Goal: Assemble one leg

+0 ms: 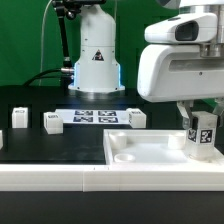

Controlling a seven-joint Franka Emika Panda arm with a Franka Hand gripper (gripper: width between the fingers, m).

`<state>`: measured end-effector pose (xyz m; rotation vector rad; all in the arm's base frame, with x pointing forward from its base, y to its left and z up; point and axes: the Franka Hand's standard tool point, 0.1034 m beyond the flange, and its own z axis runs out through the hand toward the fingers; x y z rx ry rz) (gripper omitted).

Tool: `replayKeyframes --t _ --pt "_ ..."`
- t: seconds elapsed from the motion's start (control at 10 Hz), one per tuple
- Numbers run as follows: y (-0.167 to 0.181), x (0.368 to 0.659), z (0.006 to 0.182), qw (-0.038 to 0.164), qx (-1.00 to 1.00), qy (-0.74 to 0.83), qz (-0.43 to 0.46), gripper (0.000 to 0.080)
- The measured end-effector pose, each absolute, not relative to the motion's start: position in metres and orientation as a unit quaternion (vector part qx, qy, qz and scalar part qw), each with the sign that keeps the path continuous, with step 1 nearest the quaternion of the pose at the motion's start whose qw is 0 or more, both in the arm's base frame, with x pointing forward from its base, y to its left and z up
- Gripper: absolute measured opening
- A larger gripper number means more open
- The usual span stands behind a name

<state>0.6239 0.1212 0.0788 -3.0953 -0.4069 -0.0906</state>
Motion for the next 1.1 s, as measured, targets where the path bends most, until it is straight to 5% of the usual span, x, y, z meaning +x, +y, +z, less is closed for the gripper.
replayKeyframes --t 0.2,1.1 --pt "0.1201 0.6241 0.0789 0.011 -0.993 -0.117 -0.028 0.0289" --pt "0.1166 0.6250 0.0770 0.033 -0.913 0.406 -0.019 0.0291"
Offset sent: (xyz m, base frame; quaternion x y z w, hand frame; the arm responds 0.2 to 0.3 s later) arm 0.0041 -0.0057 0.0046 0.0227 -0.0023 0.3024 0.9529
